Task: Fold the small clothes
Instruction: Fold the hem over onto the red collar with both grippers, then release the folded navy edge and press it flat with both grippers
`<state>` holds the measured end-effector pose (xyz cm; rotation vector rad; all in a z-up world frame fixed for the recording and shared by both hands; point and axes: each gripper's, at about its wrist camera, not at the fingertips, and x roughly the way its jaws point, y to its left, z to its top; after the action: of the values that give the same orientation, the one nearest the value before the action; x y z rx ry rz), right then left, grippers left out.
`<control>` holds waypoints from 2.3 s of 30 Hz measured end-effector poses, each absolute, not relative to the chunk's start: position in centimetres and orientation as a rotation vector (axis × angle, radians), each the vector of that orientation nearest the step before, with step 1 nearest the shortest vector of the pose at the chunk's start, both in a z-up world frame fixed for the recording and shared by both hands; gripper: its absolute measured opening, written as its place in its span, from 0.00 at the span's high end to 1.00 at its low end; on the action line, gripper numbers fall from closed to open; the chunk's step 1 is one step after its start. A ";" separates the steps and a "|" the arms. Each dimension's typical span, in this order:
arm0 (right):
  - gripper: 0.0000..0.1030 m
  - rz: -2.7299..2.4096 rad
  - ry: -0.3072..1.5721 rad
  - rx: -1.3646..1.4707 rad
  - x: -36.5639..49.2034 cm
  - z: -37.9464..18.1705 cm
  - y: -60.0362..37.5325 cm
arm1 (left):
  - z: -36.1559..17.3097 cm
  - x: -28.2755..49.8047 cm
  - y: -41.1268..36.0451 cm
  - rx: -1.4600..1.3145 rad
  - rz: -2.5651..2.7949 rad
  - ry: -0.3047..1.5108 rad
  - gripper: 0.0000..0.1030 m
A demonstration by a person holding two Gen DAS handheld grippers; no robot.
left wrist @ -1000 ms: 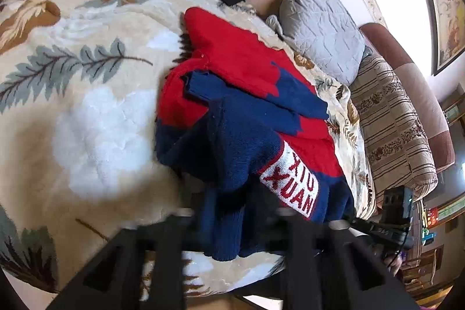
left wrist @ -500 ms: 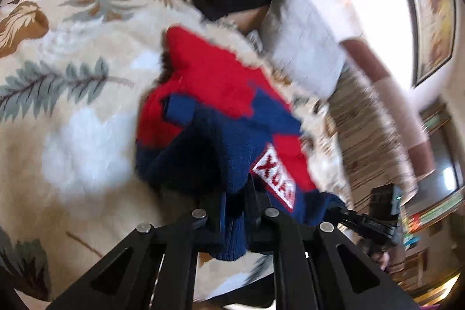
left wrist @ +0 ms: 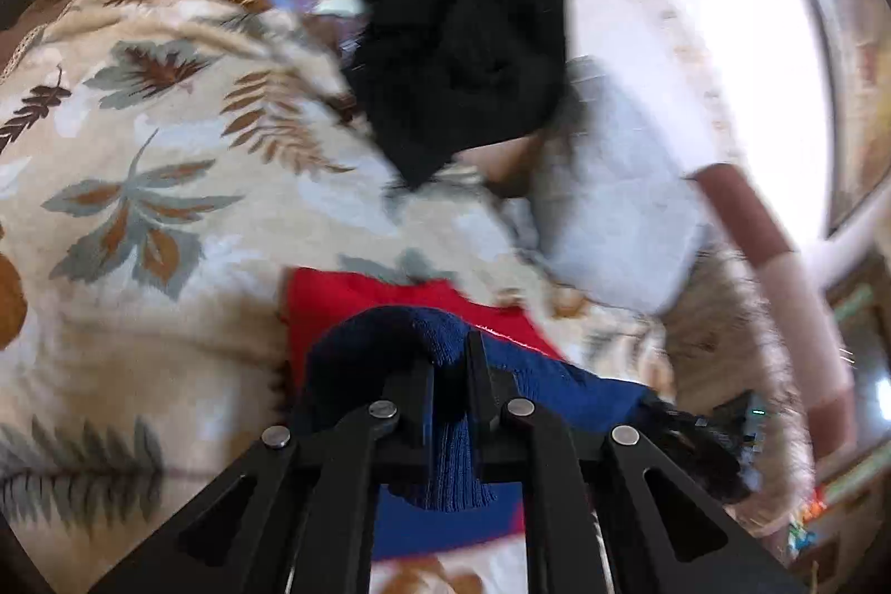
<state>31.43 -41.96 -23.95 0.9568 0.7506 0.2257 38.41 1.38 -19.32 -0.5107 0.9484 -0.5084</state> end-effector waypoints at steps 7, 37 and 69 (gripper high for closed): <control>0.80 0.303 0.896 1.204 37.3 -31.5 -44.3 | -26.1 42.8 1.3 -0.564 -0.371 1.078 0.90; 0.50 0.454 1.003 0.815 39.2 -28.9 -32.1 | -26.8 39.8 -1.4 -0.537 -0.497 1.136 0.64; 0.54 0.119 0.902 0.699 30.1 -25.5 -41.3 | -26.3 36.0 -1.9 -0.033 -0.154 1.094 0.41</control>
<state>30.10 -41.27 -25.49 0.6986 0.9015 0.1192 35.96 -1.92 -26.28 -0.0328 1.0944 -0.1545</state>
